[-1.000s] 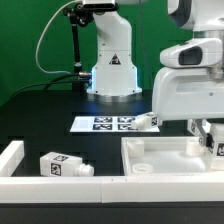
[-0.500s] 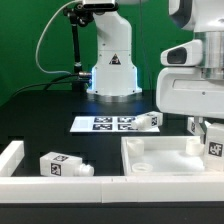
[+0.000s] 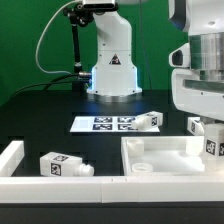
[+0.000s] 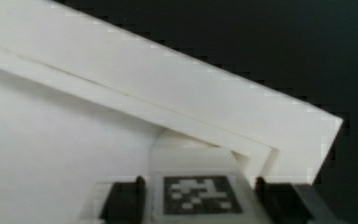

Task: Assemble one leg

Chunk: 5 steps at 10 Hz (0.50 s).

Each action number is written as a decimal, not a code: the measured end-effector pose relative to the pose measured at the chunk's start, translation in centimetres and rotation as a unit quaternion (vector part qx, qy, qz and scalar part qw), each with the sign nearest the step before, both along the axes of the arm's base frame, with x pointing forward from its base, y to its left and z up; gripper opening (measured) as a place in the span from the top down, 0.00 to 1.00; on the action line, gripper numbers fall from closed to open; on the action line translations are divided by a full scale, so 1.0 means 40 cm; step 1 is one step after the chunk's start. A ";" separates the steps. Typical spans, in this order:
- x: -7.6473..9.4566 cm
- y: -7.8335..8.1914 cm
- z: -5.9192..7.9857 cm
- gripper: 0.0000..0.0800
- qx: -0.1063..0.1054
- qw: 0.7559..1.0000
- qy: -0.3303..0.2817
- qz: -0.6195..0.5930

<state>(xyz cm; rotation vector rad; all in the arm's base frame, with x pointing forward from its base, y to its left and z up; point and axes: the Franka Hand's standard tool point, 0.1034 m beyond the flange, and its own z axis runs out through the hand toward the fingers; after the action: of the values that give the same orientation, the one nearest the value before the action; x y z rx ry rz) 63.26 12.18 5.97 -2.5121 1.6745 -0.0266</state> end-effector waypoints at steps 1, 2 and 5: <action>0.001 -0.004 0.000 0.64 -0.004 0.999 -0.004 0.042; 0.004 -0.021 0.001 0.40 -0.012 0.990 -0.013 0.138; 0.006 -0.029 0.006 0.21 -0.027 0.951 -0.024 0.306</action>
Offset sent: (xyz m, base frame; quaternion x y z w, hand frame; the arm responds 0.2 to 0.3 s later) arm -0.0092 0.0142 0.0111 -0.0486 -0.0287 -0.4248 0.9035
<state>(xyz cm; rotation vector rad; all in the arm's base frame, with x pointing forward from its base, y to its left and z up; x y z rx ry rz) 63.50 11.00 6.20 -2.9237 0.8223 -0.0746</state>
